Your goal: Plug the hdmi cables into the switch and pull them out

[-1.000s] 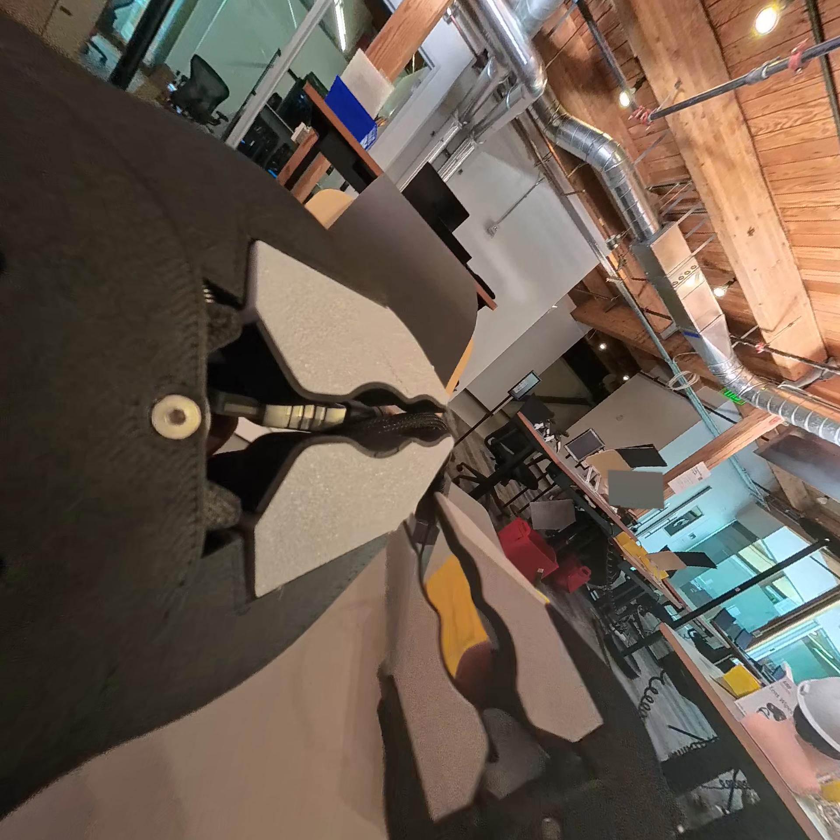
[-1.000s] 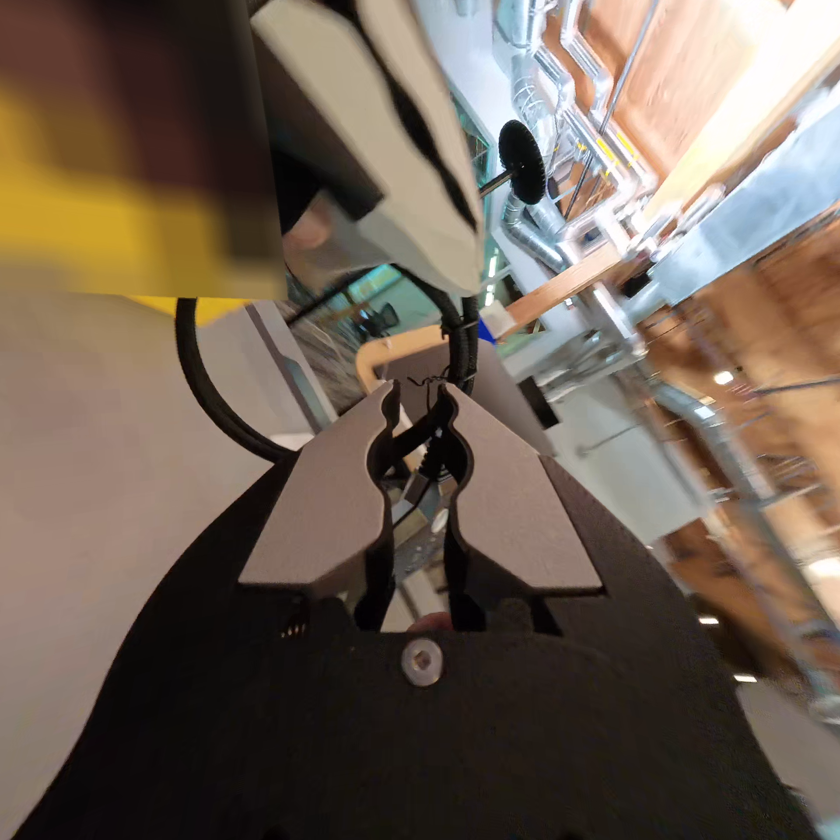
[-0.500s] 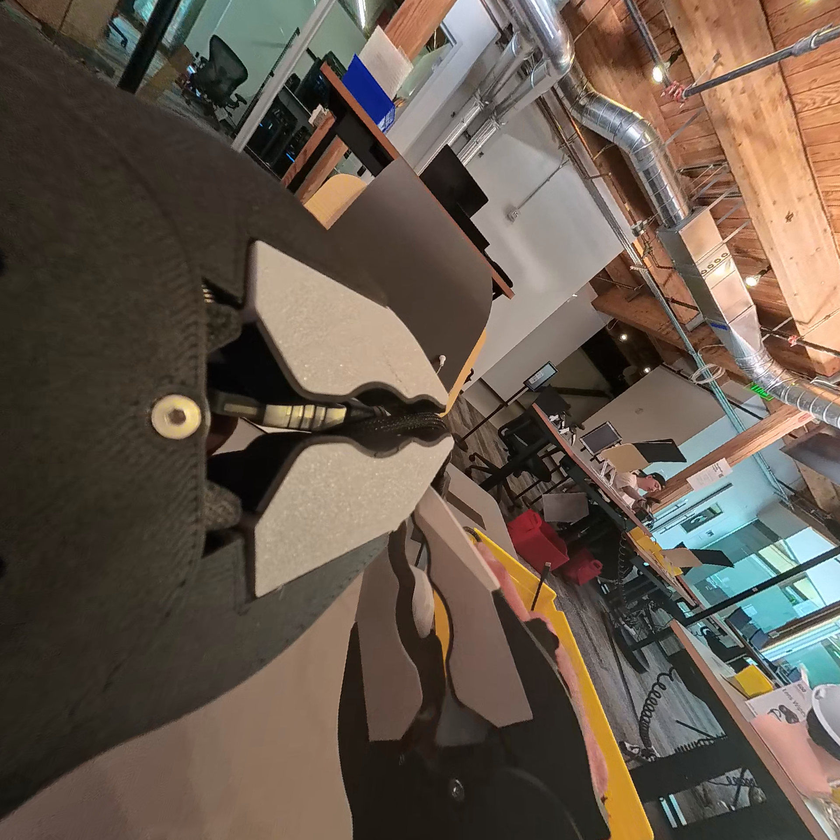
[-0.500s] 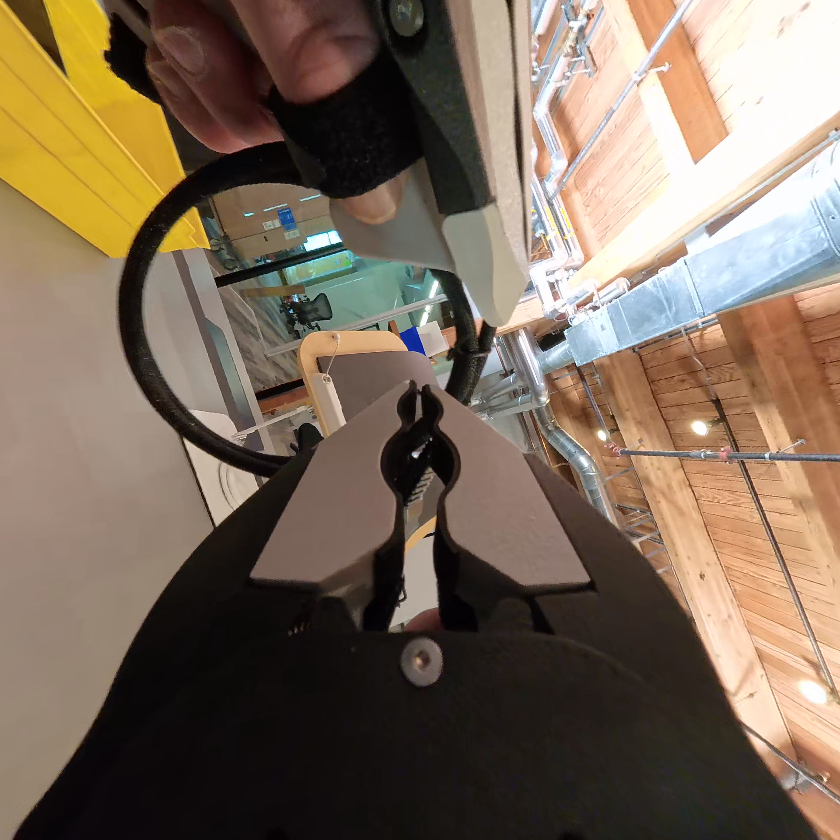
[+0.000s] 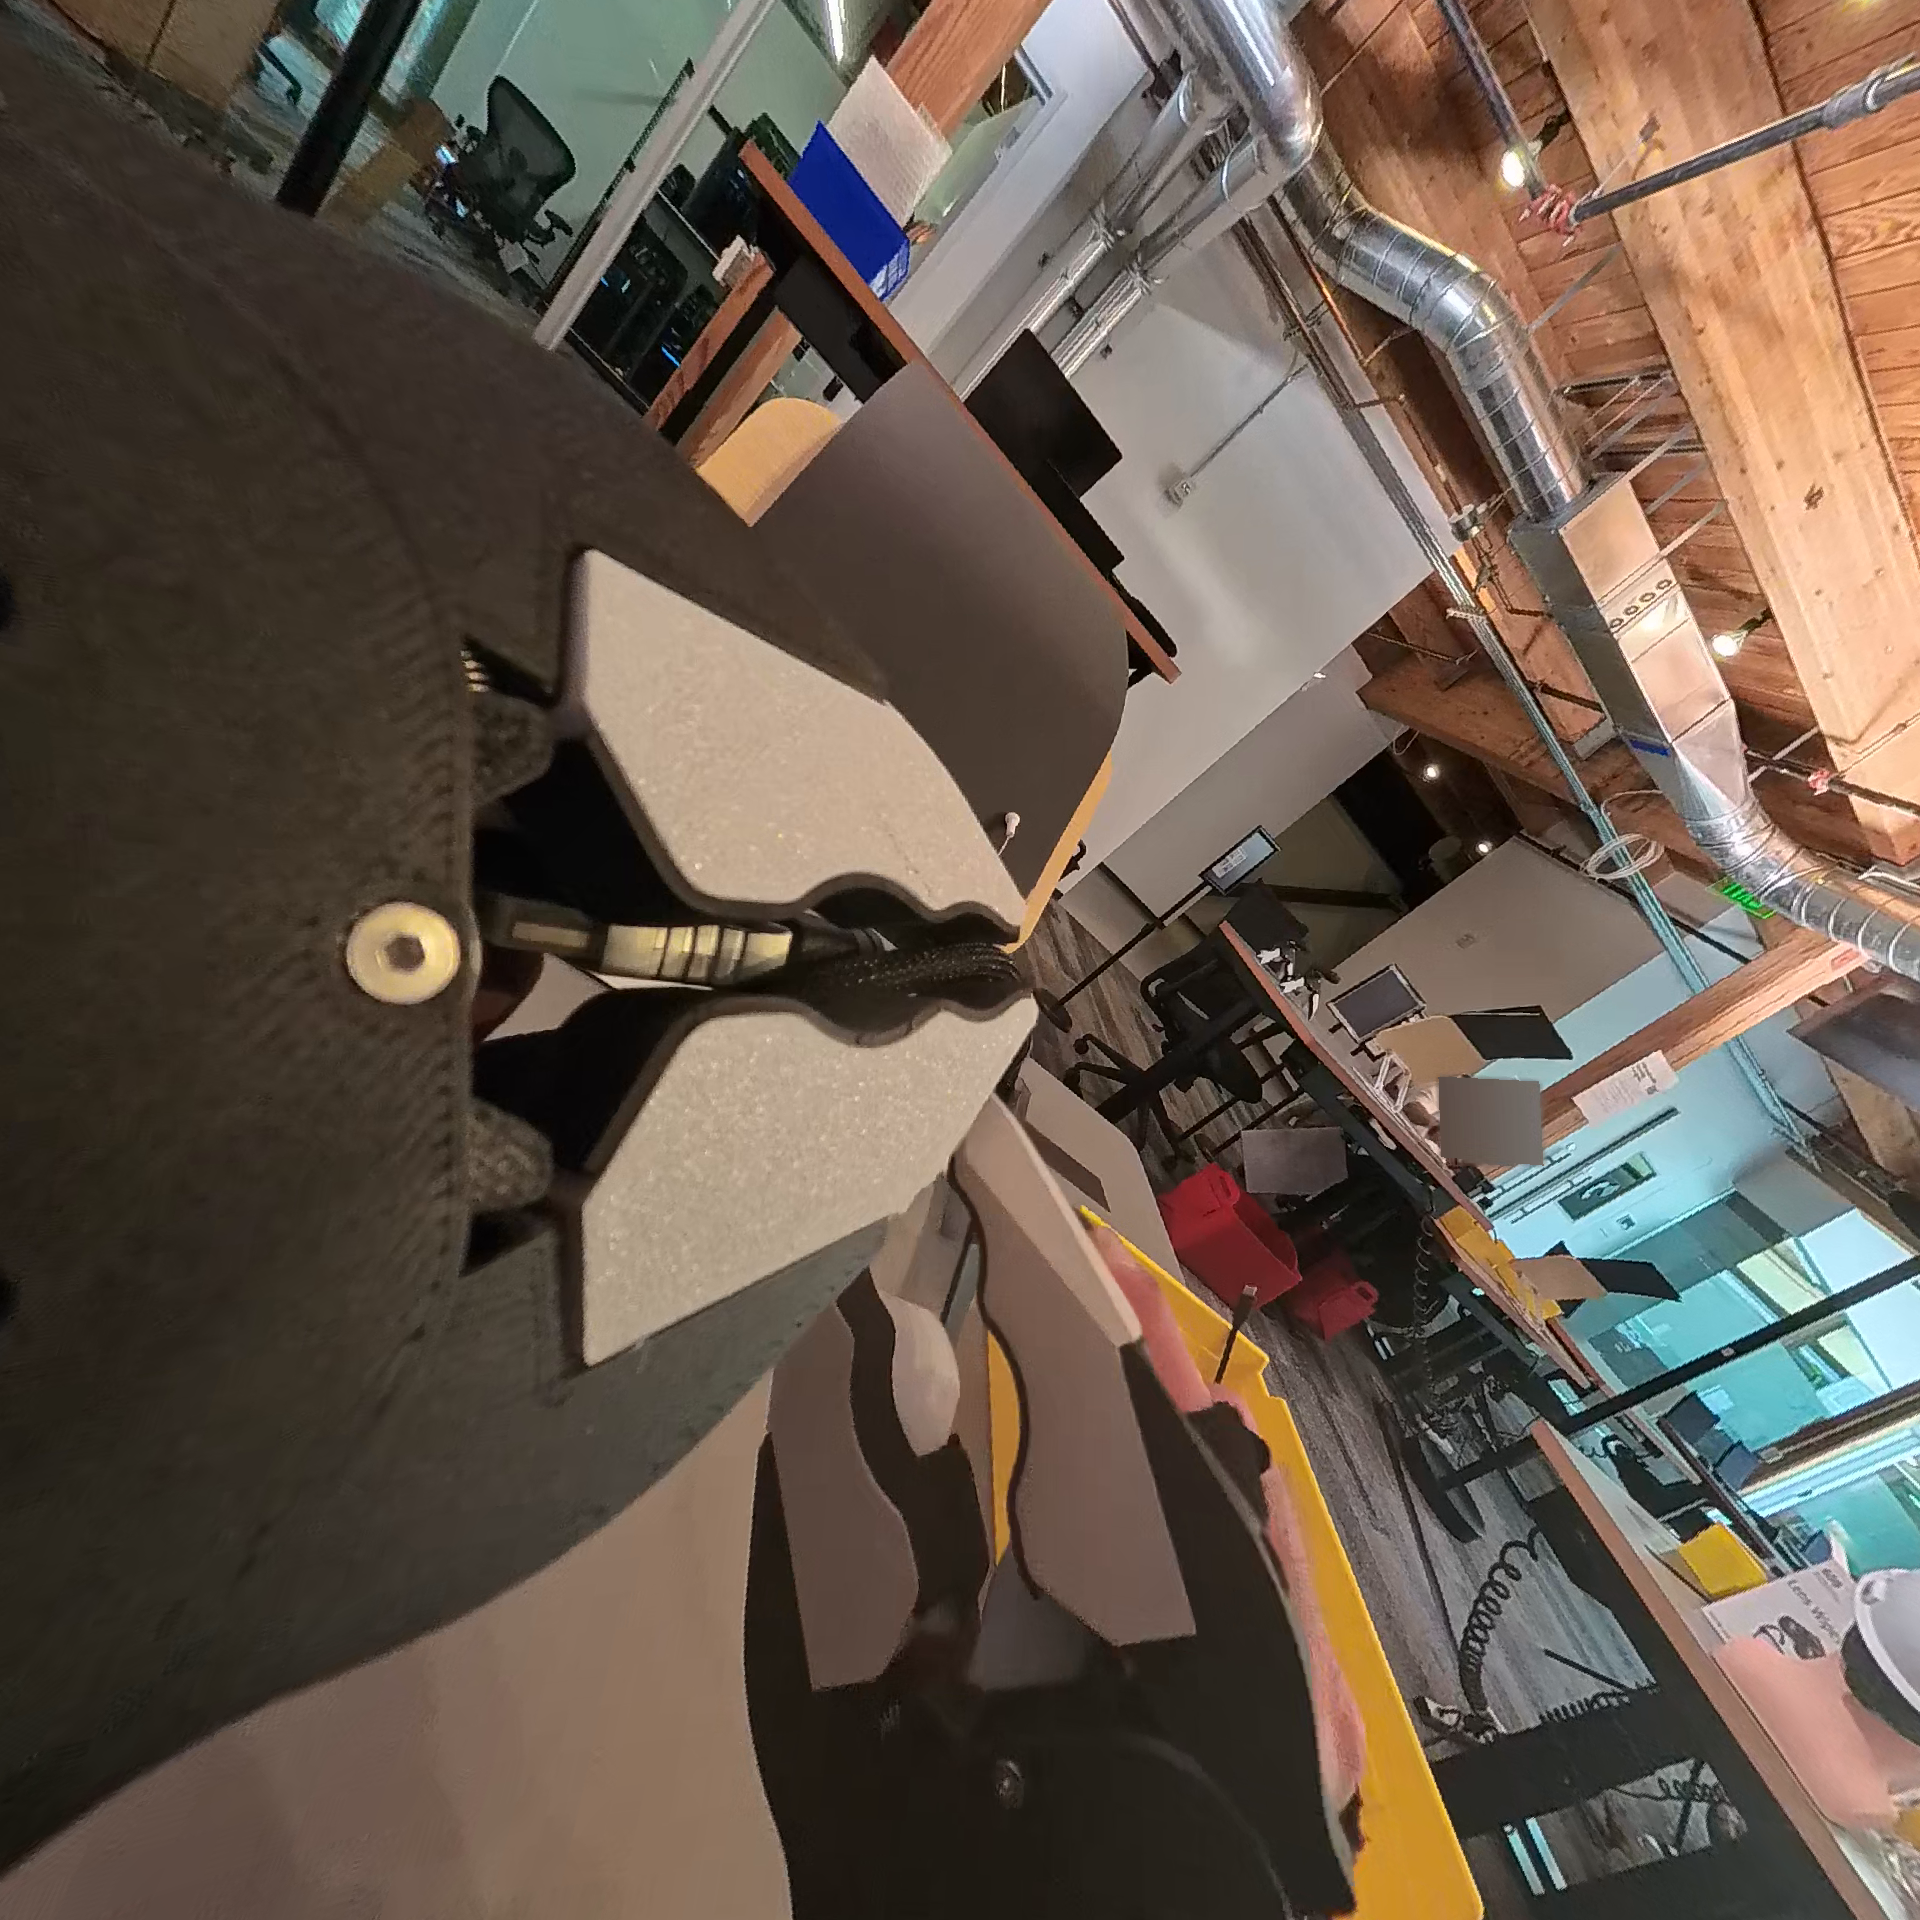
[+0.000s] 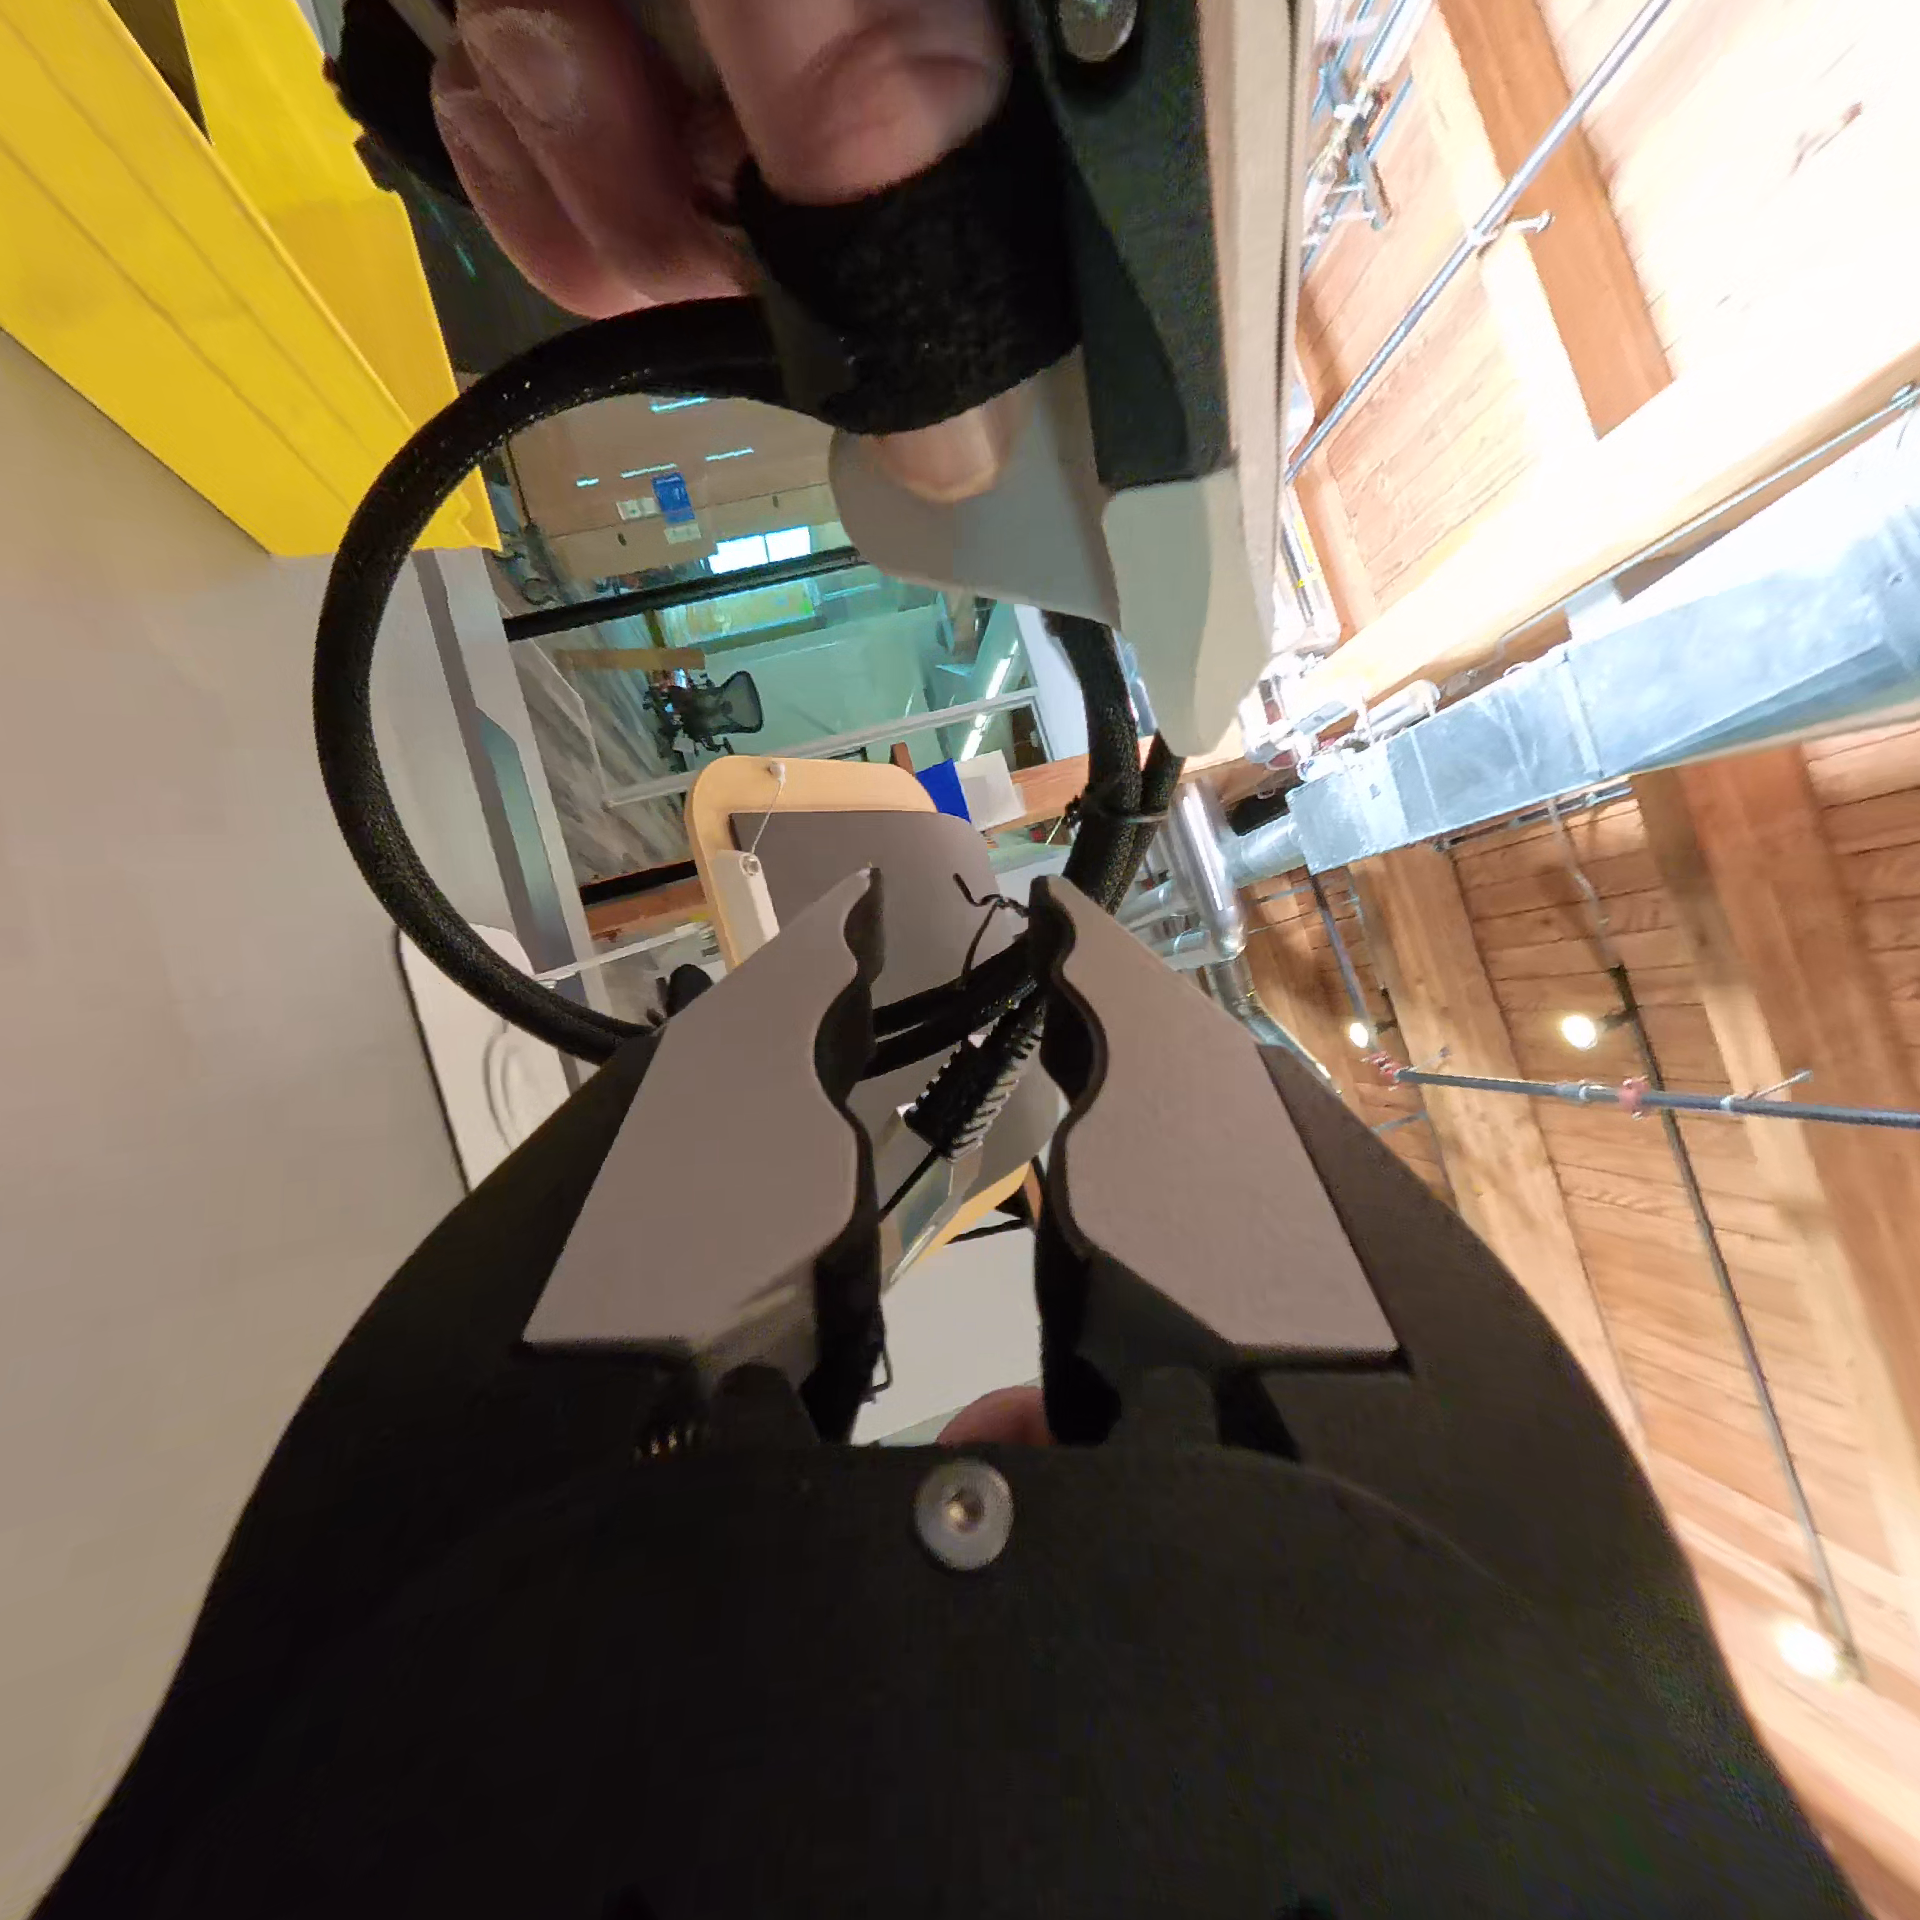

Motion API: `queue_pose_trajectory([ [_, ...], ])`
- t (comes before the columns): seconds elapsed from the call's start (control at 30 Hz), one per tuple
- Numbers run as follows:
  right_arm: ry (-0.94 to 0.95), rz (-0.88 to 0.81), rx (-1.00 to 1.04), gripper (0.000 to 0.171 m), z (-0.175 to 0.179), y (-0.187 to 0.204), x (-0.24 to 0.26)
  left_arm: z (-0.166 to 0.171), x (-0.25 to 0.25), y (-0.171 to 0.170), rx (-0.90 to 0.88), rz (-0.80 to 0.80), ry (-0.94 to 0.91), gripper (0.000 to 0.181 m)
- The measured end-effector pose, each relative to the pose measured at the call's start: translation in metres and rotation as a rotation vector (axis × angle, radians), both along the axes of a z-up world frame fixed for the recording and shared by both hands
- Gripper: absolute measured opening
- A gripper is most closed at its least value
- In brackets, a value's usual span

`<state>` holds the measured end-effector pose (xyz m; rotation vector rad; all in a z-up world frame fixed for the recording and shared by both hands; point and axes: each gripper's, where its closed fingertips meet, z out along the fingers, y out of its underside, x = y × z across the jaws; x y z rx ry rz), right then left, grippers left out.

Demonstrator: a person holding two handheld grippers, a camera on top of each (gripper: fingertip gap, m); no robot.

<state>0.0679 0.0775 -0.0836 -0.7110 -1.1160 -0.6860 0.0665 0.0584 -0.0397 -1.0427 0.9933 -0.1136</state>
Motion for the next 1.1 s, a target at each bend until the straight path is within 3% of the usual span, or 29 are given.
queue_pose_trajectory([
  [0.23, -0.011, 0.006, 0.043, 0.006, 0.008, 0.002, 0.002, -0.001, 0.001, -0.001, -0.008, -0.001, 0.000, 0.005],
  [0.5, 0.217, 0.114, -0.135, 0.000, 0.016, -0.005, 0.008, 0.002, -0.002, -0.001, 0.003, 0.002, -0.017, 0.005],
  [0.73, 0.753, 0.431, -0.577, 0.000, 0.023, -0.011, 0.020, 0.006, -0.002, -0.005, 0.015, -0.010, -0.044, 0.005],
  [0.87, 1.131, 0.703, -0.924, 0.000, 0.024, -0.011, 0.025, 0.007, -0.001, -0.009, 0.032, -0.015, -0.045, 0.005],
  [1.1, 1.386, 0.905, -1.156, 0.000, 0.025, -0.013, 0.028, 0.008, -0.001, -0.011, 0.059, -0.009, -0.039, 0.006],
])
